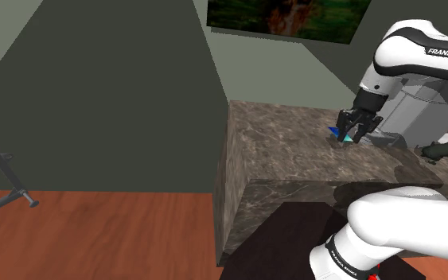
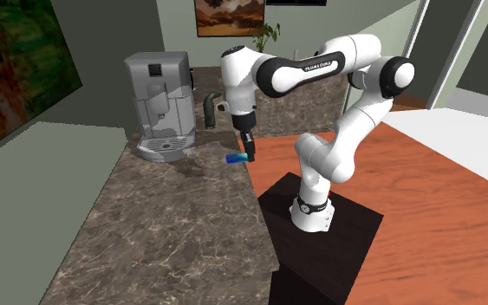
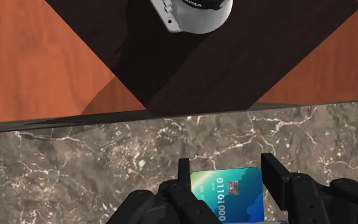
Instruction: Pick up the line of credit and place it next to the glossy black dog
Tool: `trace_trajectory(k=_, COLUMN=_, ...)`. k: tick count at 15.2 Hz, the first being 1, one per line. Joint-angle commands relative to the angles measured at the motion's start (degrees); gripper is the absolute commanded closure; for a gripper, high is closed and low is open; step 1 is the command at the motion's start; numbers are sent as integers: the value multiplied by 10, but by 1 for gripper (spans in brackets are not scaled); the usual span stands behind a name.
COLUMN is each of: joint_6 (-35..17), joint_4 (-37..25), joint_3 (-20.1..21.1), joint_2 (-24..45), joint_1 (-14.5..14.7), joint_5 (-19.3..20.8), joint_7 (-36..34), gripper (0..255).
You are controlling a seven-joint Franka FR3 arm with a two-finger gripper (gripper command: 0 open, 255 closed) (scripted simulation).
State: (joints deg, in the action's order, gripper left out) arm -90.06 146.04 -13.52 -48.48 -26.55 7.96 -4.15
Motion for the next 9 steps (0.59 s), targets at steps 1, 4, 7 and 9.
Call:
trace_trajectory(k=1, joint_6=16, joint_4=-17, joint_3=2, joint_2=1, joint_1=1, joint_5=-2, joint_7=0, gripper=255)
trace_trajectory(k=4, joint_6=37, joint_4=-42, joint_3=5, joint_2=5, joint_1=2, joint_5=-5, joint_7=0, gripper=255)
trace_trajectory(k=7, joint_6=59, joint_4=-67, joint_3=8, joint_2=9, joint_1=4, joint_5=-8, joint_7=0, gripper=255)
trace_trajectory(k=9, joint_6=73, joint_4=-85, joint_3=10, joint_2=13, joint_1=5, joint_5=-10, joint_7=1, gripper=255)
